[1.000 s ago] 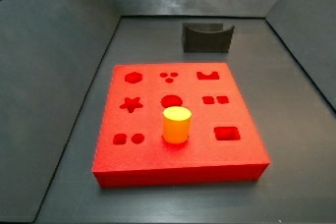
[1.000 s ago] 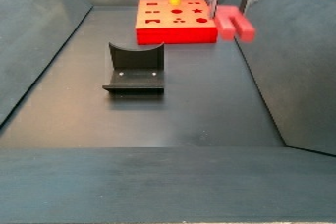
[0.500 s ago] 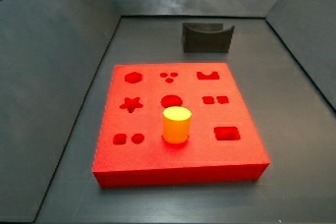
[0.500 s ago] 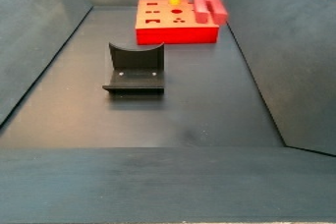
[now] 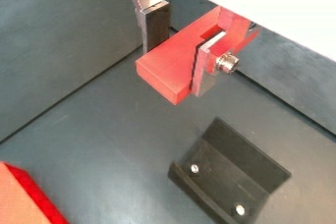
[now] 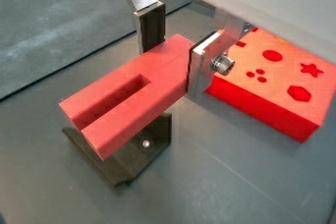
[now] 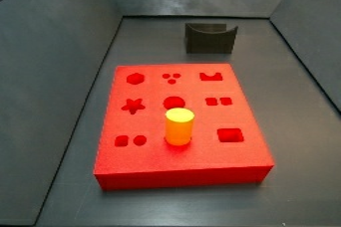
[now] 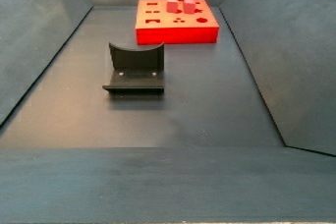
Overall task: Pick up the double-square object. Move up. Rotate the double-square object. Place the double-square object on the fixture. Regrasp the double-square object. Move to above the board. Insert the double-square object.
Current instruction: Place the double-square object on the fixture.
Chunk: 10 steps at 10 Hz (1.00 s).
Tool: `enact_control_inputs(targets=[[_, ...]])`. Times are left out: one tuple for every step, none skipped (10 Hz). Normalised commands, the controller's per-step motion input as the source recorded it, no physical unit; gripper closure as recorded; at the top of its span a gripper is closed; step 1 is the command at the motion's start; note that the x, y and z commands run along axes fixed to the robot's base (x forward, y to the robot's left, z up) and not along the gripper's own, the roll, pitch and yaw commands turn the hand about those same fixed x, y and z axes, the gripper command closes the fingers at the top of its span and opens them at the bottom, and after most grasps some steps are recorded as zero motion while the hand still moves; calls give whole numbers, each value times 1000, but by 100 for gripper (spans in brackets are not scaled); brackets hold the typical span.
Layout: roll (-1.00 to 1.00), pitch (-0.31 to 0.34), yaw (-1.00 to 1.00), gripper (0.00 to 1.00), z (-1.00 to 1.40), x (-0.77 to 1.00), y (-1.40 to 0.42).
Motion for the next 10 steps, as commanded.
enact_control_inputs(targets=[[4, 152, 26, 100, 36, 1000, -138], [23, 154, 29, 100, 31, 1000, -113], [34, 161, 31, 100, 28, 1000, -98], [53, 172, 34, 100, 20, 1000, -78], [69, 177, 37, 100, 15, 1000, -61], [-1000, 87, 59, 100, -278, 1000, 143], [-1000, 87, 53, 100, -268, 949, 154], [-1000, 84, 25, 100, -176, 893, 143], [-1000, 103, 8, 100, -59, 739, 78], [-1000, 124, -2, 100, -19, 606, 60]])
